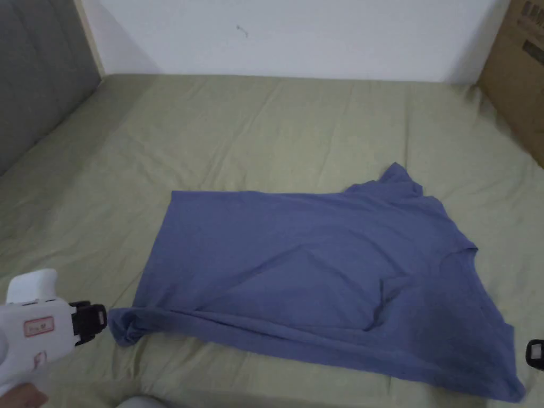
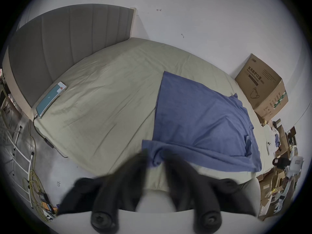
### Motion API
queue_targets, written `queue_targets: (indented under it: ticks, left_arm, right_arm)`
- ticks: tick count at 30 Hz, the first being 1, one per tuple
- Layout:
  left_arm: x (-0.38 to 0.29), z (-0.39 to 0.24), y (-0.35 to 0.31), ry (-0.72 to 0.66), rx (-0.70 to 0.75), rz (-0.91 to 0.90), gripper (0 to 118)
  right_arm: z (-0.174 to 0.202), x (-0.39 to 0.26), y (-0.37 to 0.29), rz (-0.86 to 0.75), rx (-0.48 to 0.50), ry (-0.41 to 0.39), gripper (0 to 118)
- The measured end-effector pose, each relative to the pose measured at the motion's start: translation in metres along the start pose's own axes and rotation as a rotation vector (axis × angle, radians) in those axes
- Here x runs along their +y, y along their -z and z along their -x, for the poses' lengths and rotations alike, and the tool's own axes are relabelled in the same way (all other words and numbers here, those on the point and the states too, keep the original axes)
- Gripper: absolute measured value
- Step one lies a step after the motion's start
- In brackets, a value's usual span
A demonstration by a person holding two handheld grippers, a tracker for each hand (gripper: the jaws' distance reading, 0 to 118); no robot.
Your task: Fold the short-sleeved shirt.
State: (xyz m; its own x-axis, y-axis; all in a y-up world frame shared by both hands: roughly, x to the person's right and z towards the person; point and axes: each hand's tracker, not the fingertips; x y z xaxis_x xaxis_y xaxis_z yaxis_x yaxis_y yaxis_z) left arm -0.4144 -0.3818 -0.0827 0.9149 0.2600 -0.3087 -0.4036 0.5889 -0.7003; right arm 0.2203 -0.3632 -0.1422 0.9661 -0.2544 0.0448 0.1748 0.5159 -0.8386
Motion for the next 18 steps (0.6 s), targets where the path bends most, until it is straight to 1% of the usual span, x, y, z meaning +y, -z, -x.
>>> queue_targets:
  ticks: [1,2,3,5,6,7,8,9,10,11,14,15,16,17,18]
  left_arm:
    - [0.003,0.0,0.005,-0.003,0.0,-0.001,61]
    - [0.006,0.0,0.011,-0.009,-0.001,-0.003,81]
    - [0.01,-0.01,0.019,-0.018,0.001,0.006,92]
    - [0.014,-0.01,0.034,-0.036,-0.021,0.007,92]
    - [0.015,-0.009,0.043,-0.047,-0.026,0.019,84]
    - [0.016,-0.013,0.054,-0.068,-0.029,0.052,63]
    - [0.015,-0.013,0.063,-0.089,-0.024,0.085,28]
    - [0.012,-0.013,0.068,-0.088,-0.017,0.091,3]
    - [0.008,-0.013,0.071,-0.079,-0.007,0.089,3]
    - [0.005,-0.018,0.077,-0.065,0.019,0.125,3]
    - [-0.004,-0.018,0.071,-0.06,-0.015,0.136,3]
    - [-0.004,-0.022,0.067,-0.033,-0.016,0.113,3]
    - [-0.004,-0.023,0.065,-0.02,-0.006,0.108,3]
    - [-0.003,-0.022,0.062,-0.013,0.003,0.105,3]
    - [-0.001,-0.02,0.059,-0.011,-0.001,0.107,3]
  right_arm:
    - [-0.001,-0.001,0.003,0.014,0.014,0.013,0]
    - [-0.002,-0.001,0.008,0.024,0.026,0.026,0]
    - [-0.002,-0.003,0.011,0.032,0.029,0.033,0]
    - [0.0,-0.006,0.018,0.047,0.027,0.03,0]
    - [0.0,-0.007,0.021,0.057,0.022,0.03,0]
    - [-0.001,-0.008,0.025,0.071,0.021,0.029,0]
    - [-0.001,-0.009,0.028,0.083,0.02,0.033,0]
    - [-0.001,-0.011,0.03,0.091,0.02,0.035,0]
    - [-0.001,-0.012,0.031,0.097,0.023,0.034,0]
    - [-0.002,-0.013,0.032,0.102,0.025,0.033,0]
    - [-0.004,-0.013,0.035,0.113,0.023,0.033,0]
    - [-0.006,-0.013,0.035,0.113,0.024,0.032,5]
    - [-0.007,-0.012,0.035,0.112,0.025,0.03,26]
    - [-0.009,-0.01,0.036,0.109,0.022,0.029,54]
    - [-0.015,-0.008,0.041,0.113,0.012,0.026,87]
